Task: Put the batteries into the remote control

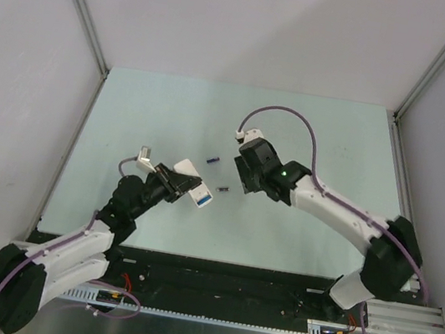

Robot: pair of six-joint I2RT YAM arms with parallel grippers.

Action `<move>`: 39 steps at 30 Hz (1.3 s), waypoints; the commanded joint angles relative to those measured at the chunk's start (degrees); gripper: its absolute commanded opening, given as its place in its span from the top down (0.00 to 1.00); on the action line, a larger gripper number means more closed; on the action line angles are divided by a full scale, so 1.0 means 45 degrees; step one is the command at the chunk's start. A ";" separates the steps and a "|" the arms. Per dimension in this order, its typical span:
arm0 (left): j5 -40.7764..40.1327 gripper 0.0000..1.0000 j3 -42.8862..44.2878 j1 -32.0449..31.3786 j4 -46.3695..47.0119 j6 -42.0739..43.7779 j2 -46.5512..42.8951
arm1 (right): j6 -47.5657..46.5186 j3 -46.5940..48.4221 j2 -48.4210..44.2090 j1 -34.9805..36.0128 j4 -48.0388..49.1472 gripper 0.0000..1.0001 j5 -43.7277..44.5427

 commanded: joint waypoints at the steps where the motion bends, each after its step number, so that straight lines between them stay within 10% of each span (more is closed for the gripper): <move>1: 0.0405 1.00 0.0902 -0.0179 0.2438 -0.0452 0.1195 | 0.1051 0.1375 -0.1680 0.1663 -0.1954 1.00 0.2748; 39: 0.0405 1.00 0.1585 -0.1684 0.9225 -0.3109 0.6161 | 0.2732 0.5734 0.0779 0.5789 -0.5453 1.00 0.7282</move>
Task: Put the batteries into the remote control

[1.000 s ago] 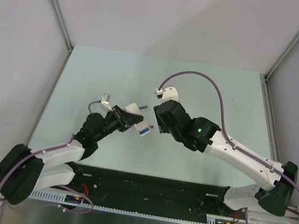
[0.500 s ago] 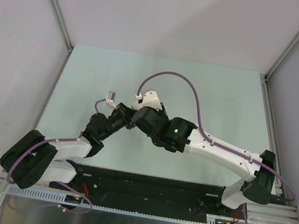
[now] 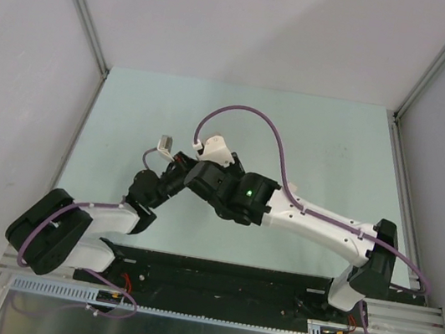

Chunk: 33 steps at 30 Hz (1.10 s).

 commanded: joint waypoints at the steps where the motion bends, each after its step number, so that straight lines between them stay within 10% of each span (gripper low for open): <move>1: -0.0008 1.00 0.0099 -0.0067 0.1074 -0.0311 0.0036 | 0.0177 0.0615 0.0197 0.0102 -0.0499 1.00 0.0720; 33: 0.0148 1.00 0.0138 -0.0105 0.1621 -0.0761 0.0290 | 0.0607 0.0205 0.0041 -0.0425 0.0575 0.89 -0.0705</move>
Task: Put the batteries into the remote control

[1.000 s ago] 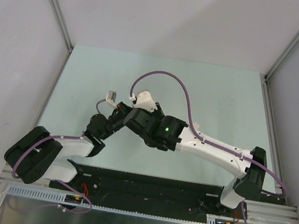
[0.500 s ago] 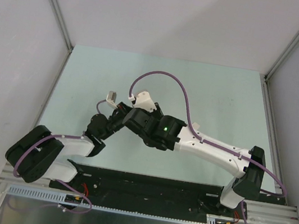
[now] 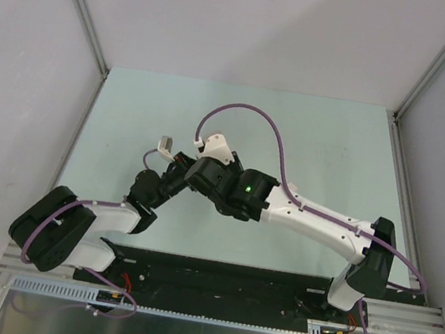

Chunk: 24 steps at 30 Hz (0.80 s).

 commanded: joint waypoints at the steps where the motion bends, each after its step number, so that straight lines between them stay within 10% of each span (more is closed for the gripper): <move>1: 0.0343 1.00 0.0158 -0.0115 0.1514 -0.0571 -0.0065 | 0.0388 0.0050 -0.0265 -0.0100 0.0696 0.88 -0.0113; 24: 0.0382 1.00 0.0197 -0.0115 0.1671 -0.0669 0.0131 | 0.0505 -0.0068 -0.0500 -0.0452 0.1243 0.68 -0.0249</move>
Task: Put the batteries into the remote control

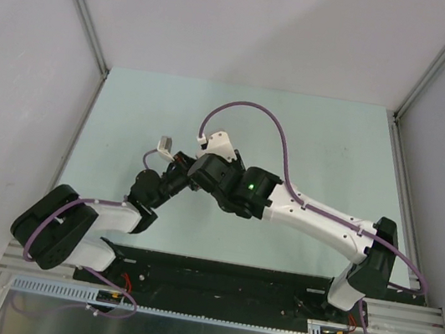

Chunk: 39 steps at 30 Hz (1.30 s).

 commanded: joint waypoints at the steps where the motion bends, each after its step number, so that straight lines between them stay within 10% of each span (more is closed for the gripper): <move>1: 0.0518 1.00 0.0197 -0.0125 0.1457 -0.0436 -0.0088 | 0.0399 0.0025 -0.0408 -0.0151 0.0971 0.67 0.0178; 39: 0.0362 1.00 0.0158 -0.0164 0.1457 -0.0475 0.0010 | 0.0399 0.0161 -0.0291 -0.0131 0.0893 0.50 0.0198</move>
